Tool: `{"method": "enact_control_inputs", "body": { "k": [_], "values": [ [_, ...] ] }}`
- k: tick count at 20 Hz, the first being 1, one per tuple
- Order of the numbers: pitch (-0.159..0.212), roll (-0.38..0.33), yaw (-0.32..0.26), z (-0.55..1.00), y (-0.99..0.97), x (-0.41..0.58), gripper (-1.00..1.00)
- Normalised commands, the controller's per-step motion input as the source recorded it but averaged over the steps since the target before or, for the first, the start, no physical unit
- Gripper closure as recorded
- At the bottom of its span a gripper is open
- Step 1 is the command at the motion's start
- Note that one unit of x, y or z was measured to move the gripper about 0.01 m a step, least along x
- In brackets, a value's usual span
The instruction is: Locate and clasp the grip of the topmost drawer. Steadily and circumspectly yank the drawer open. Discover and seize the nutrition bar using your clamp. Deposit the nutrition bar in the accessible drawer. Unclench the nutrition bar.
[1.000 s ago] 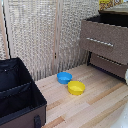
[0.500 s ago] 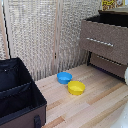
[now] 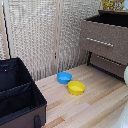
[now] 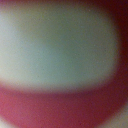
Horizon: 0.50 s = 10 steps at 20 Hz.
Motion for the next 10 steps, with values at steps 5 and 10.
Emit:
{"method": "enact_control_inputs", "body": {
  "k": [5,10],
  "values": [
    [0.145,-0.014,0.036,0.12,-0.01,0.218,-1.00],
    [0.046,0.005,-0.040,0.15,0.00,0.196,-1.00]
  ]
}}
